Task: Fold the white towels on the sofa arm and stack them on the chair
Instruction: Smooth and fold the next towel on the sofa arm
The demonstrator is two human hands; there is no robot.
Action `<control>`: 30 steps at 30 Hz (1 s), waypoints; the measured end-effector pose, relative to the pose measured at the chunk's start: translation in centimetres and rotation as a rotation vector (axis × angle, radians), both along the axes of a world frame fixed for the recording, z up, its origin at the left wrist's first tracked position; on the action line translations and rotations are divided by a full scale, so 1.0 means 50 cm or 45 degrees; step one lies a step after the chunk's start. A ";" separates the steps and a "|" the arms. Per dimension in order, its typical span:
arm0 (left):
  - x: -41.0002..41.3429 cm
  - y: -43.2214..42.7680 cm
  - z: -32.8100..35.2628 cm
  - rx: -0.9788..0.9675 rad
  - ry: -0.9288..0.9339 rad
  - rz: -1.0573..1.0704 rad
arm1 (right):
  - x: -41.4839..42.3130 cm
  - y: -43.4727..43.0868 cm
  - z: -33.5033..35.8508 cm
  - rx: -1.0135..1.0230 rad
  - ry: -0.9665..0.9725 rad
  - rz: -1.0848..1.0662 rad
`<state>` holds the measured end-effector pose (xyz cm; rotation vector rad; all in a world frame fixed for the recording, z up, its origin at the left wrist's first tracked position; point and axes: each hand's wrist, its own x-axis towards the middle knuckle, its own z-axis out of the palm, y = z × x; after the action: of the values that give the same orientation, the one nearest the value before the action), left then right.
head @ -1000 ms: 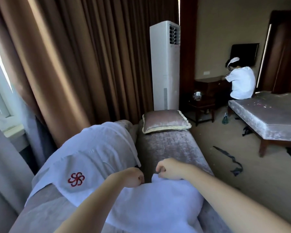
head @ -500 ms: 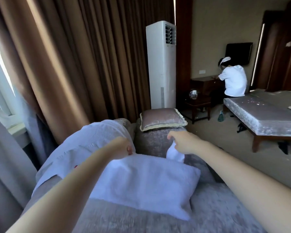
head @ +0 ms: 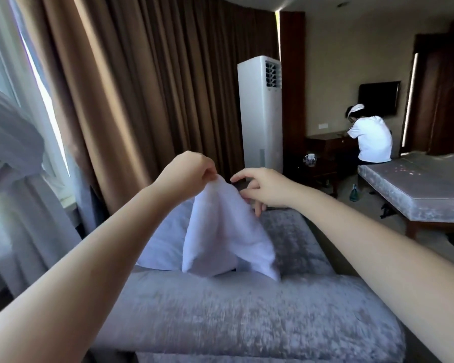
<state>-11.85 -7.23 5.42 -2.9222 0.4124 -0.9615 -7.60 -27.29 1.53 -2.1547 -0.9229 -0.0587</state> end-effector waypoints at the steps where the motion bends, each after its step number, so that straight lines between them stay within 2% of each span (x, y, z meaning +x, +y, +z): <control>1: -0.010 0.002 -0.005 0.019 0.025 0.012 | -0.012 0.001 -0.003 -0.068 0.019 0.021; 7: -0.056 0.014 -0.040 -0.041 0.189 0.039 | -0.056 0.014 -0.051 -0.349 -0.147 0.069; 9: -0.074 0.017 -0.052 -0.024 0.164 -0.010 | -0.058 0.017 -0.067 -0.286 -0.146 0.060; 12: -0.098 0.018 -0.064 -0.020 0.126 -0.097 | -0.070 0.027 -0.077 -0.037 -0.126 0.033; 14: -0.107 0.020 -0.065 0.004 0.137 -0.107 | -0.083 0.035 -0.073 -0.029 -0.147 0.077; 19: -0.121 0.033 -0.068 0.141 0.081 0.000 | -0.111 0.044 -0.069 -0.250 0.091 0.207; 23: -0.132 0.040 -0.071 0.158 0.019 -0.003 | -0.090 0.066 -0.089 -0.533 -0.113 0.054; 28: -0.139 0.071 -0.079 0.193 -0.052 0.062 | -0.075 0.030 -0.106 -0.752 0.047 -0.052; 30: -0.139 0.084 -0.081 0.163 -0.001 0.095 | -0.073 0.012 -0.093 -0.741 -0.159 -0.217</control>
<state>-18.81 -3.05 1.39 -2.8013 0.3484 -0.8917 -11.23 -26.68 -3.14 -2.7945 -0.9003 -0.0080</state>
